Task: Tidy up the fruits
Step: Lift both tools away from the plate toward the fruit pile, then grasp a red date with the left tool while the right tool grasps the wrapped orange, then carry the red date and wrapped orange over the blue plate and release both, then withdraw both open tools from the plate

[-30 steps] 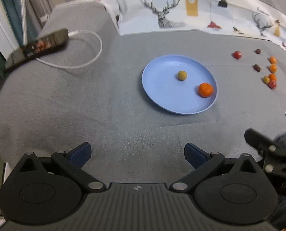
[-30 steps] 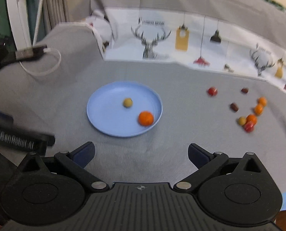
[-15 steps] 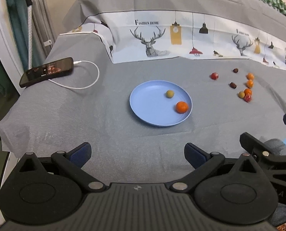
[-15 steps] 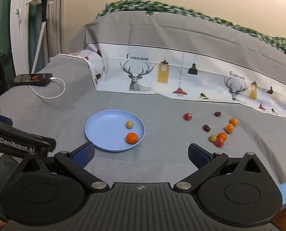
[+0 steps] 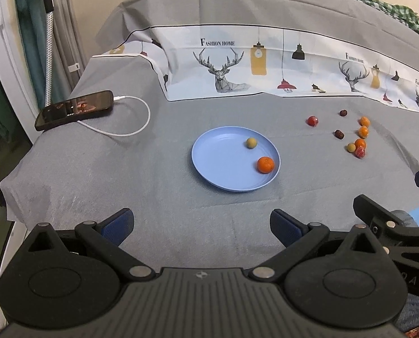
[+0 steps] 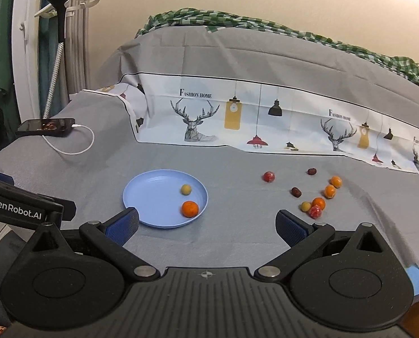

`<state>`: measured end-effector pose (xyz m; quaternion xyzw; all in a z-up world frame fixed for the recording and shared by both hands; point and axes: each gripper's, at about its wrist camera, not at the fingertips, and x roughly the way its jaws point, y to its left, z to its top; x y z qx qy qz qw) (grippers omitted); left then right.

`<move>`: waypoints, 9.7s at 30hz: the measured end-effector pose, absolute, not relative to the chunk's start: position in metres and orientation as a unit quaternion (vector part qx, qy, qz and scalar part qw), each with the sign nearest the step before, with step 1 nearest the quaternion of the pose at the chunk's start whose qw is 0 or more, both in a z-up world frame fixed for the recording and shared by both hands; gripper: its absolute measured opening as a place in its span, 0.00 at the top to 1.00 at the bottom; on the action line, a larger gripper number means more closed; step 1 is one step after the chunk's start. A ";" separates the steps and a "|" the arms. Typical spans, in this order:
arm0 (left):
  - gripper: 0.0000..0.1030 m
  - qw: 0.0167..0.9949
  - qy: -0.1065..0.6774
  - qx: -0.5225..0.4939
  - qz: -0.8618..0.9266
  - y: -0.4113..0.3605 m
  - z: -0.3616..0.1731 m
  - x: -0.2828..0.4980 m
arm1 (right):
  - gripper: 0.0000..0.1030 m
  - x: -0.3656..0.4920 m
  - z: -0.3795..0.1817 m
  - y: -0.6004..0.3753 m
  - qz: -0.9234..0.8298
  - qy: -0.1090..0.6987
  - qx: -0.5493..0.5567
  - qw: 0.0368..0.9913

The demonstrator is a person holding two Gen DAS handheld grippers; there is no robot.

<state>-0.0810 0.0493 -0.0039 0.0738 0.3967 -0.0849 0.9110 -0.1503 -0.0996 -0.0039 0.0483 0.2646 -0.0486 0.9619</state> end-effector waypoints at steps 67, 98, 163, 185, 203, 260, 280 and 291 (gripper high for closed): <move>0.37 0.794 0.541 0.161 -0.226 -0.400 -0.213 0.234 | 0.25 0.194 -0.269 -0.532 -0.182 0.391 0.162 0.888; 0.67 0.784 0.466 0.213 -0.351 -0.448 -0.212 0.253 | 0.63 0.134 -0.274 -0.540 -0.206 0.358 0.132 0.901; 0.66 0.897 0.413 0.025 -0.154 0.039 0.003 -0.069 | 0.63 -0.163 0.002 -0.115 0.040 0.230 0.076 0.969; 0.66 0.892 0.427 0.016 -0.145 0.038 -0.004 -0.046 | 0.63 -0.145 -0.005 -0.116 0.034 0.252 0.080 0.964; 0.66 0.884 0.449 0.025 -0.128 0.033 -0.036 0.026 | 0.63 -0.073 -0.039 -0.119 0.033 0.306 0.093 0.947; 0.00 0.887 0.451 0.066 -0.072 0.054 -0.029 -0.056 | 0.01 -0.120 -0.019 -0.104 0.042 0.306 0.103 0.945; 0.00 0.895 0.434 0.063 -0.083 0.050 -0.014 -0.076 | 0.01 -0.150 -0.006 -0.108 0.018 0.267 0.102 0.958; 0.00 0.893 0.438 0.074 -0.066 0.049 -0.018 -0.058 | 0.01 -0.137 -0.018 -0.117 0.015 0.285 0.132 0.949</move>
